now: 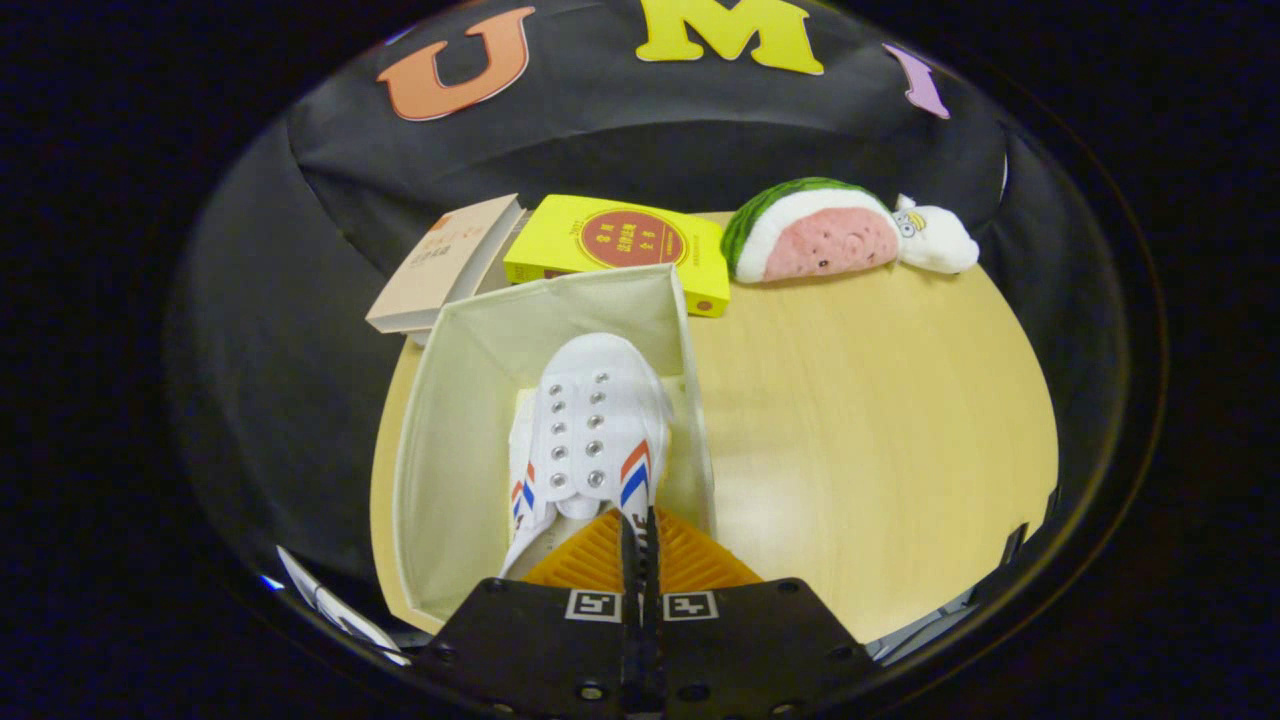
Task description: Open the storage box then place both shoes into the box .Put the left shoe in first, then the right shoe, with the right side of both shoes facing outward in a uniform manner.
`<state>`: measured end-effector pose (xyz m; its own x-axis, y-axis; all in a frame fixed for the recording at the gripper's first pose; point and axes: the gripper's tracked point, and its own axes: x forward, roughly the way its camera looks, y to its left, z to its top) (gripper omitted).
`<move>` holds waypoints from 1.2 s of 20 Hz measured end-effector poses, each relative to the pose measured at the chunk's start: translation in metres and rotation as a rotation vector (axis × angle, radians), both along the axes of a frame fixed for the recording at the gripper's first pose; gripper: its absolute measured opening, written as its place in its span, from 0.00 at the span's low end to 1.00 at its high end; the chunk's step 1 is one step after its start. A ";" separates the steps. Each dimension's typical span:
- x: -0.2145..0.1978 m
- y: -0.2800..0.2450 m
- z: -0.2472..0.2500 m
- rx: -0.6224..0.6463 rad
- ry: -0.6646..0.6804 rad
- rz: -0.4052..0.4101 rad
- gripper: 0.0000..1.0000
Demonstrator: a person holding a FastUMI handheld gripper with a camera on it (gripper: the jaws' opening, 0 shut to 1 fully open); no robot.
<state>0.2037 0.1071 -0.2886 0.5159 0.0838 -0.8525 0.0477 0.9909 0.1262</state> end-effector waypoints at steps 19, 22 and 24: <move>-0.020 0.007 0.076 -0.097 -0.286 0.034 0.46; -0.040 -0.001 0.114 -0.105 -0.385 0.053 0.63; -0.053 -0.012 0.140 -0.125 -0.462 0.046 0.79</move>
